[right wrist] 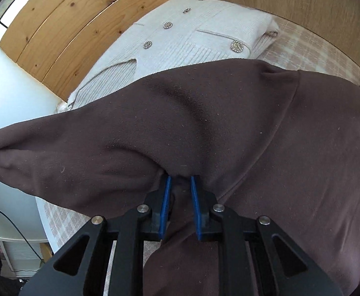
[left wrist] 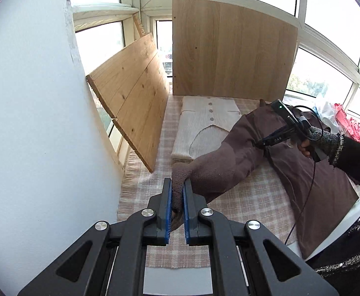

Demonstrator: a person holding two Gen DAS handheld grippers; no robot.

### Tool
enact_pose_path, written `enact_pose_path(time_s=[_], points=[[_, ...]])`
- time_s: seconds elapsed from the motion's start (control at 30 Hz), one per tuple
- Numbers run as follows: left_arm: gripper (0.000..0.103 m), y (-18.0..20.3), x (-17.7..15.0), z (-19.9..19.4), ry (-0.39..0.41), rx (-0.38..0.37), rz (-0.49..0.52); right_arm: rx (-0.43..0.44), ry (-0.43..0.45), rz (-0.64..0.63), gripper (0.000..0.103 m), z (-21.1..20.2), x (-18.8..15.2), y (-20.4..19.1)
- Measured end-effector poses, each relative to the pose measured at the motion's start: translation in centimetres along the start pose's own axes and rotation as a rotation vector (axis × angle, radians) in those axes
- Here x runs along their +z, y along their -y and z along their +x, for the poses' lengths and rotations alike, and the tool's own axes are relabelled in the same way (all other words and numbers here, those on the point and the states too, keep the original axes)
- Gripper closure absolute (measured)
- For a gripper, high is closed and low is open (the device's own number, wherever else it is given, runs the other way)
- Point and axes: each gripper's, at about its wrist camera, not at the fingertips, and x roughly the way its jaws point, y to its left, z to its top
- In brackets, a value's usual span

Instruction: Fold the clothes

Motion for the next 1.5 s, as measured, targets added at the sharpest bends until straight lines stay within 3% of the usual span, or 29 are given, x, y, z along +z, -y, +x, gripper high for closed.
enact_pose_path(time_s=[0.27, 0.33, 0.37, 0.4, 0.43, 0.6, 0.77, 0.9, 1.0, 1.17, 1.23, 1.27, 1.4, 1.5], points=[[0.096, 8.4, 0.4, -4.3, 0.034, -0.031, 0.115, 0.173, 0.103, 0.008, 0.085, -11.0, -2.9, 1.0], [0.096, 10.6, -0.2, -5.4, 0.032, -0.025, 0.124, 0.216, 0.120, 0.004, 0.077, -14.2, -4.2, 1.3], [0.096, 11.9, -0.5, -5.8, 0.034, -0.029, 0.124, 0.227, 0.123, -0.004, 0.062, -15.3, -4.5, 1.1], [0.096, 13.2, -0.8, -6.2, 0.036, -0.039, 0.124, 0.226, 0.128, -0.017, 0.054, -16.3, -4.6, 0.9], [0.096, 14.6, -1.2, -6.5, 0.039, -0.047, 0.125, 0.215, 0.135, -0.035, 0.053, -16.9, -4.6, 0.6], [0.096, 22.7, -3.9, -6.4, 0.025, -0.096, 0.126, 0.150, 0.137, -0.074, 0.053, -15.8, -3.2, 1.4], [0.096, 30.5, -8.1, -3.6, -0.062, -0.157, 0.138, 0.251, 0.038, 0.100, 0.053, -10.2, -0.7, 6.0], [0.096, 34.5, -11.5, -0.6, -0.153, -0.179, 0.111, 0.308, 0.010, 0.166, 0.053, -9.0, -1.0, 7.9], [0.096, 35.9, -13.6, 1.2, -0.214, -0.137, 0.106, 0.252, -0.039, 0.135, 0.053, -7.8, -1.7, 7.9], [0.094, 36.0, -16.2, 3.2, -0.282, -0.053, 0.080, 0.075, -0.113, 0.022, 0.053, -4.8, -3.1, 6.9], [0.082, 36.1, -17.1, 3.3, -0.313, -0.047, 0.055, -0.056, -0.132, -0.050, 0.053, -4.2, -3.5, 6.6], [0.079, 36.2, -17.5, 3.2, -0.329, -0.047, 0.042, -0.076, -0.132, -0.076, 0.053, -4.6, -3.9, 6.4], [0.078, 35.5, -19.5, 1.3, -0.339, -0.066, -0.053, -0.077, -0.101, -0.166, 0.053, -7.5, -6.4, 5.0], [0.077, 33.5, -19.8, 2.0, -0.310, -0.057, -0.132, -0.045, -0.095, -0.199, 0.053, -8.6, -8.8, 4.0]])
